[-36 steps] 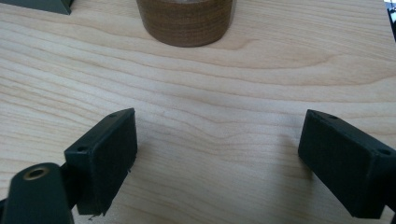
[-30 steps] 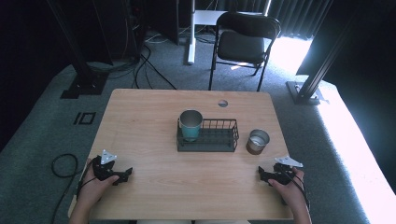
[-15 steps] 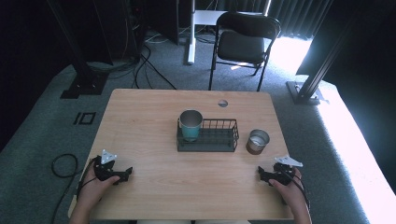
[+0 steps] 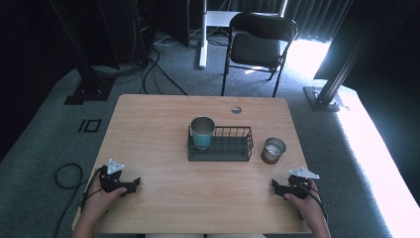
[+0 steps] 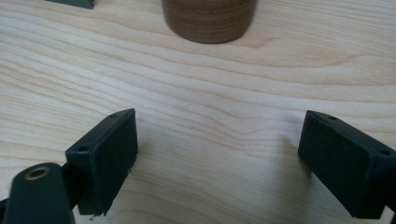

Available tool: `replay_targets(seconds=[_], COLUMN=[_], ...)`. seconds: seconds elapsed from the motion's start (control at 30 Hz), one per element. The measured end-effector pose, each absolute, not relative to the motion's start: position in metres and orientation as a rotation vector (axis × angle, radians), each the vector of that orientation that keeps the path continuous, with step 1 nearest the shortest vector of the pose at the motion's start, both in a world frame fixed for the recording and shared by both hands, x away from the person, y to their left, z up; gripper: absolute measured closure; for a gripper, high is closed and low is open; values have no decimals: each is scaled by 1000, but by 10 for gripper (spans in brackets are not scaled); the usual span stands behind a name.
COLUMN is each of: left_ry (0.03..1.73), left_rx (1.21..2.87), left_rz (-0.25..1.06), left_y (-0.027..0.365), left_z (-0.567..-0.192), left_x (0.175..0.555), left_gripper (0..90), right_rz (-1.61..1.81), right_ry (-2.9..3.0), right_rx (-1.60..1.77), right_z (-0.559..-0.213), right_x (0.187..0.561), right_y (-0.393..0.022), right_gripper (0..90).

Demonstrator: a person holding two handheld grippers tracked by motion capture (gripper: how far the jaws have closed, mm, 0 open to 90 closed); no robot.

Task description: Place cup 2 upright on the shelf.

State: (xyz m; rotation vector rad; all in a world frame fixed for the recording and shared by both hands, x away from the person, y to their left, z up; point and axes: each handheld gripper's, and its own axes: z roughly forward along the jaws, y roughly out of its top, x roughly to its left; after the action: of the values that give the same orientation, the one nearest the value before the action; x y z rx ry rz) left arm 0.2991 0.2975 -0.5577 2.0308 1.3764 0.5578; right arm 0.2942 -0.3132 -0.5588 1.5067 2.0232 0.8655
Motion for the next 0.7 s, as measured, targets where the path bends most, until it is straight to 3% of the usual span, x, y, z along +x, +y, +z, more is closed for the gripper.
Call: replay_targets(seconds=[0.7], left_ry=[1376], left_rx=[2031], left_rz=[558], left_y=[297], left_z=[-558], left_x=[299], left_gripper=[26], right_rz=[957], right_ry=[1953], right_rx=[1469], right_z=[-547], right_x=[316], right_y=[-306], right_gripper=[116])
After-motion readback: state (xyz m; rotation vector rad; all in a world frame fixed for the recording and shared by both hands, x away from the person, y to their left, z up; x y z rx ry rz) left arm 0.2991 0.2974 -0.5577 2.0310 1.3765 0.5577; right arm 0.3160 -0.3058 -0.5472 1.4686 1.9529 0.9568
